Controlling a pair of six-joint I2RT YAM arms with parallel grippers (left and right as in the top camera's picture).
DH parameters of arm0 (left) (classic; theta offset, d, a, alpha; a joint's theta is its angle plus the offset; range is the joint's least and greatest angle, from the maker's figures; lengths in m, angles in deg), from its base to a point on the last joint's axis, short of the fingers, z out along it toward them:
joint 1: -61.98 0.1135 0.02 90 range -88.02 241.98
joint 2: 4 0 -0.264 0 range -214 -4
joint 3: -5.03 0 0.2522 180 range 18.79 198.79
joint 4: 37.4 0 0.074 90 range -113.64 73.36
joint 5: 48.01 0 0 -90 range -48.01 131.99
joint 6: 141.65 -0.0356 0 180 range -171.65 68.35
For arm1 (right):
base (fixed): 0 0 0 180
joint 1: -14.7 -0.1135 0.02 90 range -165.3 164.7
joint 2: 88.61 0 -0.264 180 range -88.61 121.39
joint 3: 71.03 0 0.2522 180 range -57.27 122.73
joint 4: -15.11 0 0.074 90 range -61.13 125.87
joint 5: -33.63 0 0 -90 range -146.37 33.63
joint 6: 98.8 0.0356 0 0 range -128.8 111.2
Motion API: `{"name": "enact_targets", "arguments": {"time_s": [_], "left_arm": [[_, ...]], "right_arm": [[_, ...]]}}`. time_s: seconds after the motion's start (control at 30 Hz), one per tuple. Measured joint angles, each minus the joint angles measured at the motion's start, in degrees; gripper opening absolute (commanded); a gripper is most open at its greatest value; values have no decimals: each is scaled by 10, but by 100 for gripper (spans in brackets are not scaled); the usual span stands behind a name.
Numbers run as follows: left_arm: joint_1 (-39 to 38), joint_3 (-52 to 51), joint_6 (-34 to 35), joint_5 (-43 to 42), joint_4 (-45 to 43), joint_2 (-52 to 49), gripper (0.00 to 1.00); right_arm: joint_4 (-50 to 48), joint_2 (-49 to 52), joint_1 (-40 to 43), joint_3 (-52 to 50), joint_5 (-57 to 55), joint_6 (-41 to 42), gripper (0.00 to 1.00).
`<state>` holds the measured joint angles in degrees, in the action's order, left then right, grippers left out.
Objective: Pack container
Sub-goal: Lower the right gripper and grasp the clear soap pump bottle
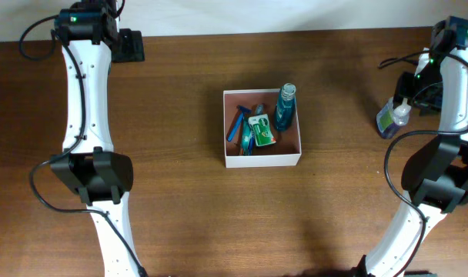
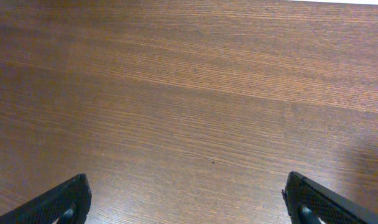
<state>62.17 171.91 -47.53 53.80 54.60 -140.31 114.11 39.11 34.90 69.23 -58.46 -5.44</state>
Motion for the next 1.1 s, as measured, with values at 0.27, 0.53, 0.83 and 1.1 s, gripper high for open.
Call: {"name": "enact_targets", "arguments": {"time_s": [0.27, 0.53, 0.83, 1.1], "left_arm": [[0, 0, 0, 0, 0, 0, 100], [0, 0, 0, 0, 0, 0, 99], [0, 0, 0, 0, 0, 0, 99], [0, 0, 0, 0, 0, 0, 99]], "right_arm": [[-34, 0, 0, 0, 0, -3, 45], [-43, 0, 0, 0, 2, -11, 33], [-48, 1, 0, 0, 2, -17, 18], [-48, 1, 0, -1, 2, -22, 17]]}}
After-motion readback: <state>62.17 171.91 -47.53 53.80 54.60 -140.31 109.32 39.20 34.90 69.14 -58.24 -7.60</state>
